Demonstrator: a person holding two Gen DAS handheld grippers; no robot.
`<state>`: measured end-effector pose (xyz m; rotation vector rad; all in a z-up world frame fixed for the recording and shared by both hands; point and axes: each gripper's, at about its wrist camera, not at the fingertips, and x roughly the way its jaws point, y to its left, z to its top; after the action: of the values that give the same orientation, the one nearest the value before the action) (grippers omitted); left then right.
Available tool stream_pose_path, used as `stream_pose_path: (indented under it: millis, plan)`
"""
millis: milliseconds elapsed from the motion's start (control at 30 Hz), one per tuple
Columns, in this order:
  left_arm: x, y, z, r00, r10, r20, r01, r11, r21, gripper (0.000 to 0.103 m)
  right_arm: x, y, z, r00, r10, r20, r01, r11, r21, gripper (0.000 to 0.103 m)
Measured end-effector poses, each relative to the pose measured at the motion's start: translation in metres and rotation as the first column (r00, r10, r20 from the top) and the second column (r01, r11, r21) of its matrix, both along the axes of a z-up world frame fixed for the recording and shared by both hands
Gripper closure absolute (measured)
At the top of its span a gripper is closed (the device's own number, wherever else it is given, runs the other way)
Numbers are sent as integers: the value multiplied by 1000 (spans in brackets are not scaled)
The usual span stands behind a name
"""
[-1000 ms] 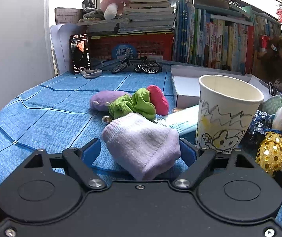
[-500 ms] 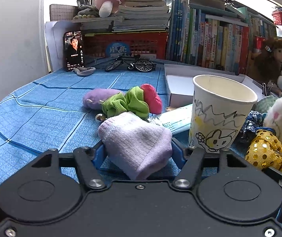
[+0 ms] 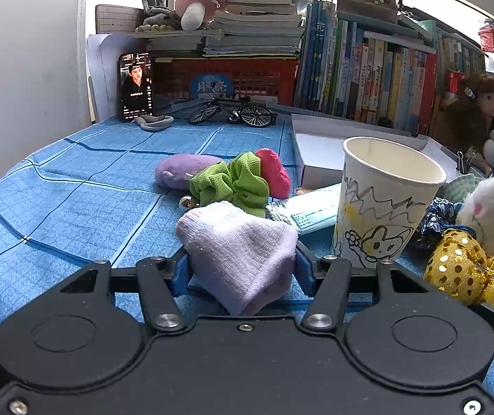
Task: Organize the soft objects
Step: 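Grasp the lavender sock with the left tool while the right tool grasps the gold sequined bow, then carry the sock and gold bow over the white tray with both tools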
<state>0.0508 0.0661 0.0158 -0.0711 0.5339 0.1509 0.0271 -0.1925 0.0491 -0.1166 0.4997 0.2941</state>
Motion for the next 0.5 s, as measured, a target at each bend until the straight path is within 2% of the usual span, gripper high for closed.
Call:
stream_pose_path:
  millis: [67,133,400,500]
  plan:
    - [-1,1,1,1000,1,1,-1,1000,1,47,-1,-2,0,1000,-2,-4,2,1000,0,20]
    - [-1,1,2,1000,4,3,-4,1000,2,47,-2,-2,0,1000,-10,-3,10,1000,-5,30]
    - [-6,0,9,1000,3,19,-3,1000,-1,48,-5,-3,4,1000,-10,5,10,1000,17,45]
    - [-10,1,16,999,-5,36,5,1000,-1,49,-7,-5,8,1000,-10,20,10,1000,21,48]
